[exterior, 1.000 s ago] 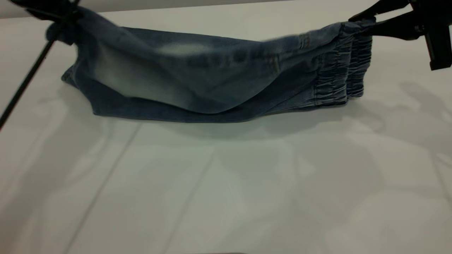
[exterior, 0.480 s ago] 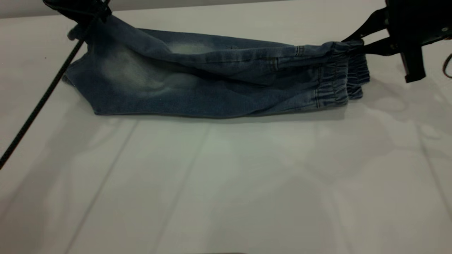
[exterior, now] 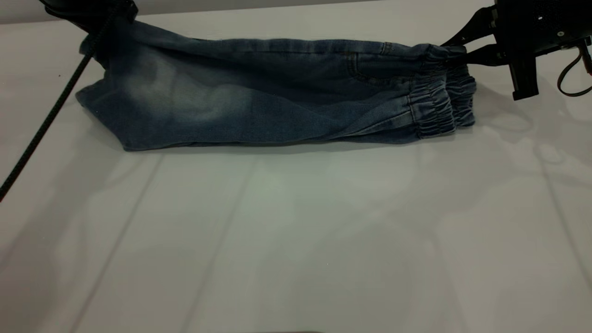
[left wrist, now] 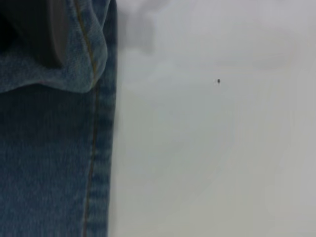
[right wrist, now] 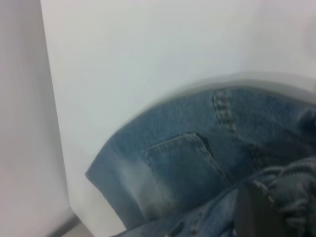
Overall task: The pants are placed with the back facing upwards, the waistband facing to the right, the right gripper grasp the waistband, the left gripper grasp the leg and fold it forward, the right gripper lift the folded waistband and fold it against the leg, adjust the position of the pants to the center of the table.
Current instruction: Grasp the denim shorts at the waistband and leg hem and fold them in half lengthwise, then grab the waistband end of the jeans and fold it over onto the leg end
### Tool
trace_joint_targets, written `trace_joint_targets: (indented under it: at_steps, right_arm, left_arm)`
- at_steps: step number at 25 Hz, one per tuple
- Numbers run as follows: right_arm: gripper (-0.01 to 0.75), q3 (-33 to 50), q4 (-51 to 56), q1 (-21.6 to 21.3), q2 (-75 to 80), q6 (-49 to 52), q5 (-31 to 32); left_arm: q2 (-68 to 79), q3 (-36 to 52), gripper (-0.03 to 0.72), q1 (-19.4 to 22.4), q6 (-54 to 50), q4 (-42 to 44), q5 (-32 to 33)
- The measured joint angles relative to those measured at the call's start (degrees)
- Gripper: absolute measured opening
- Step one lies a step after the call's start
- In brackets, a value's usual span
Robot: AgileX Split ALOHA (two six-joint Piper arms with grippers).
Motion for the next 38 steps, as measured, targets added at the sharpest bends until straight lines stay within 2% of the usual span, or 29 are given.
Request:
trace_joint_targets:
  at_steps: [6, 11, 16, 21, 23, 28, 38]
  right_arm:
    - [0.127, 0.0, 0.0, 0.0, 0.0, 1.0, -1.2]
    - [0.217, 0.0, 0.1, 0.0, 0.0, 2.1, -3.0]
    - [0.359, 0.0, 0.1, 0.0, 0.0, -0.7, -0.9]
    - [0.501, 0.0, 0.1, 0.0, -0.4, -10.8, 7.1]
    - [0.535, 0.0, -0.2, 0.0, -1.1, -14.0, 10.8]
    - [0.558, 0.0, -2.8, 0.0, -1.4, -16.6, 18.6]
    - [0.563, 0.0, -15.4, 0.0, -1.4, -16.7, 20.7]
  left_arm:
    - [1.0, 0.0, 0.244, 0.1, -0.6, 0.0, -3.0]
    - [1.7, -0.5, 0.347, 0.0, -6.2, 0.0, -3.7]
    - [1.8, -0.5, 0.36, 0.0, -7.5, 0.1, -3.3]
    - [1.8, -0.5, 0.361, 0.0, -7.6, 0.1, -1.1]
    - [1.8, -0.5, 0.361, 0.0, -7.6, 0.1, -0.3]
    - [1.8, -0.5, 0.361, 0.0, -7.6, 0.1, 0.9]
    - [1.8, -0.5, 0.361, 0.0, -7.6, 0.1, 2.0]
